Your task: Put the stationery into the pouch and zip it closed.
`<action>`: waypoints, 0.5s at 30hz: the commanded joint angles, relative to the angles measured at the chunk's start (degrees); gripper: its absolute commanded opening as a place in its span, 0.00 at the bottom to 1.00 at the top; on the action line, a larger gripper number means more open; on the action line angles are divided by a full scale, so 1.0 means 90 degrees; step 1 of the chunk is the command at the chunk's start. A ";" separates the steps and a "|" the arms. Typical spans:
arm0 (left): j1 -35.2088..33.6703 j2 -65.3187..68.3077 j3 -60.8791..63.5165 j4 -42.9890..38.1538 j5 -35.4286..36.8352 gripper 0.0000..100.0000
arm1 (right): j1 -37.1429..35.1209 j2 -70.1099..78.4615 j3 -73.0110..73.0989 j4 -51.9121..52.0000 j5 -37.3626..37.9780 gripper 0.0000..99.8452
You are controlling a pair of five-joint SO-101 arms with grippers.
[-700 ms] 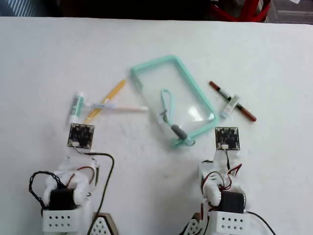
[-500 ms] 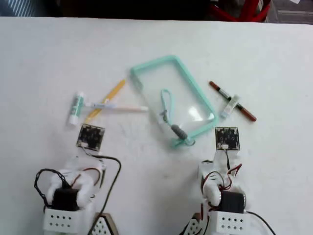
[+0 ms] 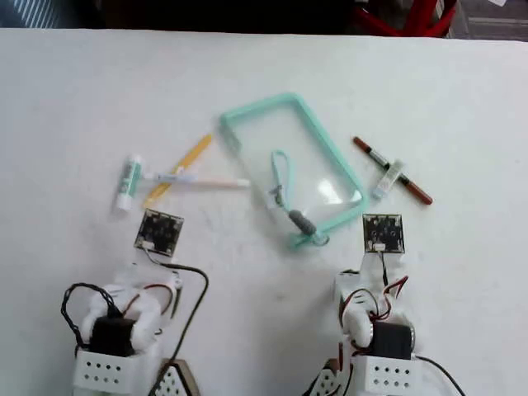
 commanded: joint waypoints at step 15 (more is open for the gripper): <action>0.0962 -0.0015 -0.1543 -0.0518 0.0020 0.03 | 0.0015 -0.0044 0.0059 -0.0532 -0.0029 0.03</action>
